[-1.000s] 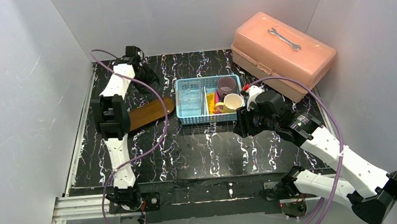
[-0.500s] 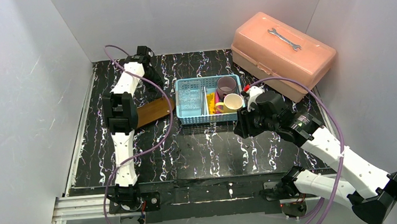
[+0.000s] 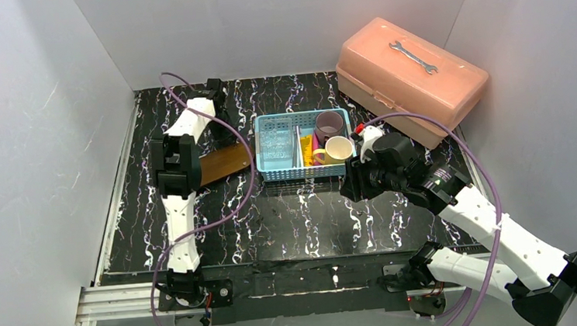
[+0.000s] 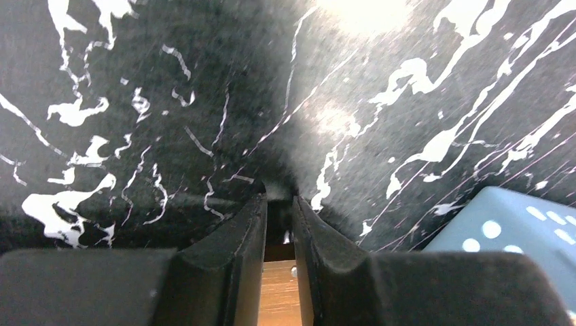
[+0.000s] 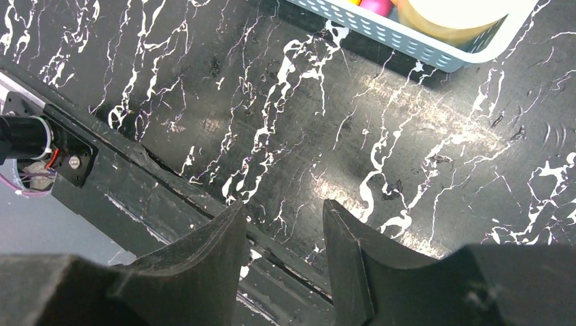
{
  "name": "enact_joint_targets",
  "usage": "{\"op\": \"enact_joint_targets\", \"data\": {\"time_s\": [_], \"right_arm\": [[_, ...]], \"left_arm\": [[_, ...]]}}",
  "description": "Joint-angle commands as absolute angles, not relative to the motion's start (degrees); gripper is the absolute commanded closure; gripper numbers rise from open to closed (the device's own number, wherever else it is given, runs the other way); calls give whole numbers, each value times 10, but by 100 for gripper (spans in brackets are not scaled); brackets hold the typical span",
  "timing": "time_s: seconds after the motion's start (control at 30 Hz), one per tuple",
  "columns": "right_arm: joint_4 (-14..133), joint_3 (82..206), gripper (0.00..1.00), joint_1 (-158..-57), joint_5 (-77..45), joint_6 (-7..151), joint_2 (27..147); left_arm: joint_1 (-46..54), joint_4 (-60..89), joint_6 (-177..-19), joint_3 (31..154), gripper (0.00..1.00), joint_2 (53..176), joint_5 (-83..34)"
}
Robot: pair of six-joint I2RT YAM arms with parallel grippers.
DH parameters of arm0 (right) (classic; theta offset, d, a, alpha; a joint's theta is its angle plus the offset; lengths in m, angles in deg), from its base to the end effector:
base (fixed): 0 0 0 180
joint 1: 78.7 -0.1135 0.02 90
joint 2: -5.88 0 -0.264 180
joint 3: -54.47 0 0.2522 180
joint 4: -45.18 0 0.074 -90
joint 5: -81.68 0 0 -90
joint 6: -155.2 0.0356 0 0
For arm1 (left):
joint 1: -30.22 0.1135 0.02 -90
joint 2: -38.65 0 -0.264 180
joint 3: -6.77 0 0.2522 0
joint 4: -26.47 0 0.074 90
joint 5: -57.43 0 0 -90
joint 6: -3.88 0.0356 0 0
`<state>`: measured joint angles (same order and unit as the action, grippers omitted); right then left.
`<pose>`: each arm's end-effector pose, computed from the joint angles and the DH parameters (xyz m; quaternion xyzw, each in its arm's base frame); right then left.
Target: Prepare toiletry sets of a toothbrush and toothpaste on the tray
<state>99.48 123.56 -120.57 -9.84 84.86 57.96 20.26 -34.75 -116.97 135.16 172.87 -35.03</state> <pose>0.1380 0.1249 0.3291 -0.1784 0.8781 0.2373 0.3753 0.4905 -0.0846 0.1762 -0.1818 0.9628 -0.0496 0.1937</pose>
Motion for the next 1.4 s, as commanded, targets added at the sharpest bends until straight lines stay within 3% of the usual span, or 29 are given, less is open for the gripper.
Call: {"op": "enact_joint_targets", "data": {"time_s": [0.0, 0.67, 0.97, 1.37], "right_arm": [[992, 1239, 47, -1210, -102, 856, 565], [960, 1194, 47, -1217, -121, 886, 580], [896, 1164, 47, -1322, -57, 951, 622], [782, 1188, 46, -1462, 51, 1044, 751]], "left_arm": [[199, -362, -1162, 1294, 81, 1675, -366], [181, -275, -1192, 1012, 86, 1510, -348], [167, -235, -1214, 901, 87, 1430, -334], [163, -257, -1200, 869, 72, 1287, -308]]}}
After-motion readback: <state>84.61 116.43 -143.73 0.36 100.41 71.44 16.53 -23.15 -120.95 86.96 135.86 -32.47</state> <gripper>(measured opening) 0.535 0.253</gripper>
